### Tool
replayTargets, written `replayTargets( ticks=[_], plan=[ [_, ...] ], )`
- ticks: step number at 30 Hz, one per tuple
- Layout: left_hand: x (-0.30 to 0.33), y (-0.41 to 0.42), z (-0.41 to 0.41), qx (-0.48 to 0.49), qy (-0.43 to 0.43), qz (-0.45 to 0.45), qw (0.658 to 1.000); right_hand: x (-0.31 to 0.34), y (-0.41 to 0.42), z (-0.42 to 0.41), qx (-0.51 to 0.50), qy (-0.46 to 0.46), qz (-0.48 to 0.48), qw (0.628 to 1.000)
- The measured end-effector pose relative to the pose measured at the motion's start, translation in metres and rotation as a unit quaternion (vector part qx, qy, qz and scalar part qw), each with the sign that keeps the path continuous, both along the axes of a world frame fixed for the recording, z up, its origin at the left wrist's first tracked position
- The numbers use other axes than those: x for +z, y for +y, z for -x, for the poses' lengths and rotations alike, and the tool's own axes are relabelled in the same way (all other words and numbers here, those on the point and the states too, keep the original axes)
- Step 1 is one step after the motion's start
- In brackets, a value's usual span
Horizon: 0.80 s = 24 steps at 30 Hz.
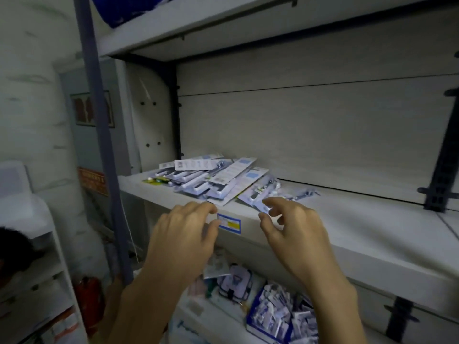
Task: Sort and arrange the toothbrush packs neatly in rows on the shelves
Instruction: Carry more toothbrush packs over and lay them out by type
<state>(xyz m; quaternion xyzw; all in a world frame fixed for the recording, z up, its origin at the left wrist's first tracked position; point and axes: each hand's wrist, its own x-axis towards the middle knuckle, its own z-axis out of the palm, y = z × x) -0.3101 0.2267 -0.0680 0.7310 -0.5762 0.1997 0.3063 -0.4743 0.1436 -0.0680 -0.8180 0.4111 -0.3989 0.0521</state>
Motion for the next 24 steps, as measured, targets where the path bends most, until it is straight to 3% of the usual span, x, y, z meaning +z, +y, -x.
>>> replayTargets(
  ticks=[17,24],
  plan=[
    [-0.003,-0.095,-0.192,-0.138,0.021,-0.028,0.99,-0.011,-0.046,-0.173,-0.157,-0.034,-0.012,0.987],
    [-0.007,-0.123,-0.224,-0.217,0.044,-0.018,0.975,-0.02,-0.047,-0.206,-0.234,-0.029,0.006,0.972]
  ],
)
